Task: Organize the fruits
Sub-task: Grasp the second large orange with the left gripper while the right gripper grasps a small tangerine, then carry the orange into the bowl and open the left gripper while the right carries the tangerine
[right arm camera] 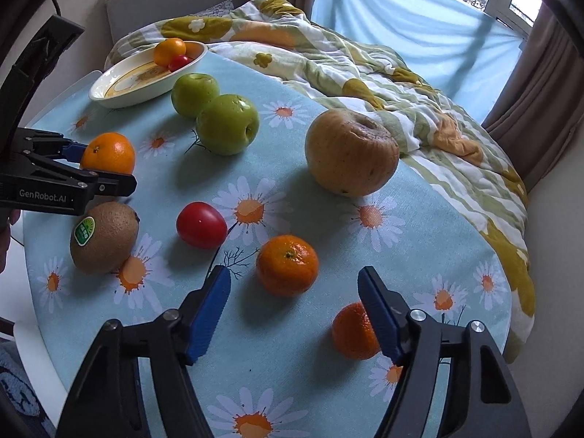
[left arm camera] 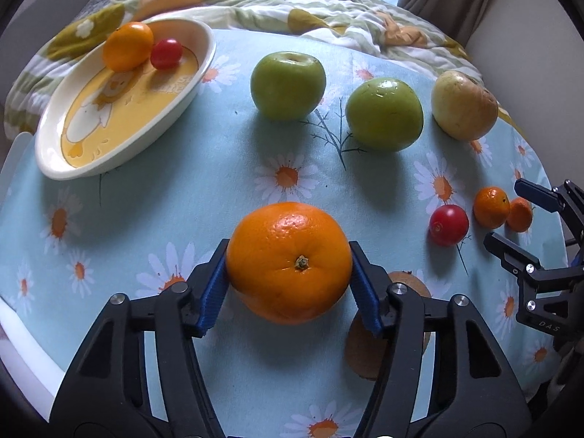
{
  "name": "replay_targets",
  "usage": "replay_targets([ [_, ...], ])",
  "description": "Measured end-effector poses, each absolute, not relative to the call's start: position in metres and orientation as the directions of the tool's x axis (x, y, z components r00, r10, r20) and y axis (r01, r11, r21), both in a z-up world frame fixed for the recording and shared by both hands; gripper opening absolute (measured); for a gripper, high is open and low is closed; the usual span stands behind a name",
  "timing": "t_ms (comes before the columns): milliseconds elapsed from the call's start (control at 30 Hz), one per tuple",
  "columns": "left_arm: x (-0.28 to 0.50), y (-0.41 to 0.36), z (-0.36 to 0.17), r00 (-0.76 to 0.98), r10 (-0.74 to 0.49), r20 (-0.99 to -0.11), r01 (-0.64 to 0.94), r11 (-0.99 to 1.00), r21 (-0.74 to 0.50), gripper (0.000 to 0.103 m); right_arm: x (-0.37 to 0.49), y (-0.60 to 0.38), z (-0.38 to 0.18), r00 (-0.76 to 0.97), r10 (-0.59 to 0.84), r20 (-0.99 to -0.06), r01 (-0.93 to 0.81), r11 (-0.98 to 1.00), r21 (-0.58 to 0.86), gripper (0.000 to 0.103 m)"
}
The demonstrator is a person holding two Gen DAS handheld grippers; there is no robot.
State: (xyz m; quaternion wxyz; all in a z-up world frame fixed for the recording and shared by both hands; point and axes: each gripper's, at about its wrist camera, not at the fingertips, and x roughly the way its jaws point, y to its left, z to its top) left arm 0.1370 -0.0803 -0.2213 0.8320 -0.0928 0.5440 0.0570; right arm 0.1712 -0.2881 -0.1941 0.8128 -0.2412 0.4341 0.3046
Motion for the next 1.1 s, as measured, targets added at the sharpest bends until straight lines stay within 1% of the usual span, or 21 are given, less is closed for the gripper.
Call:
replay_targets([
  [67, 0.138, -0.081, -0.221, 0.401, -0.006, -0.916, -0.197, 0.976, -0.093, 0.067, 0.173, -0.285, -0.196, 0.436, 0.281, -0.855, -0.711, 0.69, -0.136, 0.067],
  [133, 0.138, -0.08, -0.221, 0.399, -0.013, -0.917, -0.199, 0.975, -0.101, 0.067, 0.175, -0.283, -0.198, 0.428, 0.278, -0.86, -0.718, 0.683, -0.137, 0.06],
  [367, 0.136, -0.075, -0.222, 0.411, -0.028, -0.911, -0.194, 0.974, -0.117, 0.066, 0.179, -0.277, -0.204, 0.422, 0.268, -0.866, -0.73, 0.667, -0.149, 0.056],
  [433, 0.135, -0.074, -0.222, 0.41, -0.028, -0.911, -0.192, 0.974, -0.117, 0.066, 0.179, -0.276, -0.207, 0.418, 0.261, -0.87, -0.732, 0.664, -0.152, 0.051],
  [567, 0.131, -0.073, -0.222, 0.411, -0.032, -0.911, -0.195, 0.973, -0.122, 0.066, 0.181, -0.275, -0.208, 0.406, 0.265, -0.875, -0.736, 0.662, -0.141, 0.047],
  [633, 0.13, -0.073, -0.222, 0.41, -0.035, -0.911, -0.196, 0.973, -0.126, 0.066, 0.182, -0.275, -0.208, 0.392, 0.274, -0.878, -0.738, 0.664, -0.122, 0.037],
  [667, 0.129, -0.073, -0.222, 0.412, -0.038, -0.911, -0.195, 0.972, -0.129, 0.066, 0.183, -0.275, -0.207, 0.386, 0.275, -0.88, -0.737, 0.666, -0.115, 0.035],
  [833, 0.126, -0.073, -0.22, 0.417, -0.051, -0.907, -0.189, 0.972, -0.142, 0.066, 0.186, -0.279, -0.205, 0.37, 0.288, -0.883, -0.719, 0.691, -0.076, 0.035],
  [1100, 0.118, -0.069, -0.204, 0.445, -0.052, -0.894, -0.185, 0.971, -0.149, 0.066, 0.182, -0.281, -0.193, 0.379, 0.295, -0.877, -0.689, 0.723, -0.055, 0.035],
])
